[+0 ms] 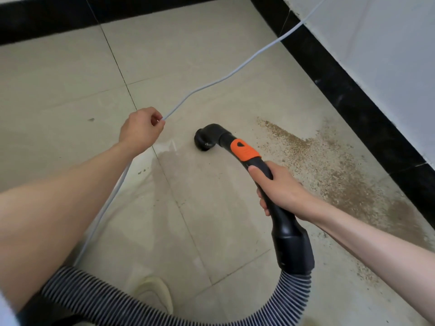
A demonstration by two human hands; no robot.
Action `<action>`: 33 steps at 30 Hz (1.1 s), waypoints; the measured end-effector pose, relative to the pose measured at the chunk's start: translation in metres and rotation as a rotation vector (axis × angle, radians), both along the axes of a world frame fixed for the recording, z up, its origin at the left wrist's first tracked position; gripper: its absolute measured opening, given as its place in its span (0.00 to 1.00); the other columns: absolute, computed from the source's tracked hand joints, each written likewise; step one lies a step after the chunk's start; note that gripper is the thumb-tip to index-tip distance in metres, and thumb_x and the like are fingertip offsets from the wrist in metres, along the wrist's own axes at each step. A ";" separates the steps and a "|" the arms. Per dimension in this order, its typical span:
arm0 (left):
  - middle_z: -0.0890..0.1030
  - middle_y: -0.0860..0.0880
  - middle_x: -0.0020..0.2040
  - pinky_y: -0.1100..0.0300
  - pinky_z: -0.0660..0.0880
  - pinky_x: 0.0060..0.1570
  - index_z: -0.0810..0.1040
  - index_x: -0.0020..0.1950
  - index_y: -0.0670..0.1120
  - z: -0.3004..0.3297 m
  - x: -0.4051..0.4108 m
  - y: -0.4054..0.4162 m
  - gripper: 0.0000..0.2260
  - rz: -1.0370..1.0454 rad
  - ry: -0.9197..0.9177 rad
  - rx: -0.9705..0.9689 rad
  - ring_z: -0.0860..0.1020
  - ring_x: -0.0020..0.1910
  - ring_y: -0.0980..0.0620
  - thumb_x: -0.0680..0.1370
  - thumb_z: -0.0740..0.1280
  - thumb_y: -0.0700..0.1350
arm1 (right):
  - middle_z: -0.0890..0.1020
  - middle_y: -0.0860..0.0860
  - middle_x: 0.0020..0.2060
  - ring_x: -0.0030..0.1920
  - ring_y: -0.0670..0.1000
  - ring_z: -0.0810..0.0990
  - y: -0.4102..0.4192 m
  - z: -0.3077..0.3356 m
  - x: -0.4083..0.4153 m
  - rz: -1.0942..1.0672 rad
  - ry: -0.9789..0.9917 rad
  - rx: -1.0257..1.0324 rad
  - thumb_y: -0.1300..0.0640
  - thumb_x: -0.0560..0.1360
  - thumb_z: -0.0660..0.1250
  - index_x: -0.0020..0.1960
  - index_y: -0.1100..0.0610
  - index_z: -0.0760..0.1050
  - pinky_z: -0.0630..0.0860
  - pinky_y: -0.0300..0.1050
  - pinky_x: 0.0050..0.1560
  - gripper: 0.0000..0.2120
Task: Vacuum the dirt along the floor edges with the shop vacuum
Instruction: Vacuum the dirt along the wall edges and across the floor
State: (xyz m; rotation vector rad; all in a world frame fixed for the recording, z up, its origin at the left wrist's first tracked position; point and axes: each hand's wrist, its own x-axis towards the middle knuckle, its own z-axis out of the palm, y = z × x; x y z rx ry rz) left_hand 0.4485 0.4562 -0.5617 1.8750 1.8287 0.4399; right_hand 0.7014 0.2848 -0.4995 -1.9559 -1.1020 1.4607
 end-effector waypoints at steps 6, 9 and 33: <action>0.80 0.46 0.48 0.54 0.73 0.48 0.78 0.52 0.45 0.002 0.003 -0.002 0.08 0.010 0.007 -0.013 0.77 0.49 0.44 0.78 0.64 0.46 | 0.73 0.54 0.30 0.21 0.50 0.73 -0.007 0.000 0.008 -0.053 -0.111 0.041 0.51 0.80 0.60 0.45 0.57 0.67 0.71 0.42 0.24 0.10; 0.80 0.46 0.48 0.54 0.73 0.48 0.78 0.52 0.45 0.002 0.004 -0.004 0.07 0.012 0.009 -0.026 0.77 0.48 0.44 0.78 0.64 0.47 | 0.73 0.55 0.31 0.21 0.50 0.73 0.008 -0.004 0.032 -0.187 -0.181 0.098 0.52 0.80 0.59 0.44 0.58 0.66 0.71 0.42 0.23 0.10; 0.81 0.44 0.52 0.54 0.73 0.53 0.79 0.55 0.44 0.015 -0.004 0.003 0.10 0.083 -0.022 0.015 0.77 0.52 0.44 0.78 0.65 0.47 | 0.74 0.54 0.33 0.23 0.51 0.74 0.015 -0.016 -0.031 0.190 -0.052 0.112 0.50 0.80 0.60 0.50 0.56 0.67 0.72 0.41 0.23 0.09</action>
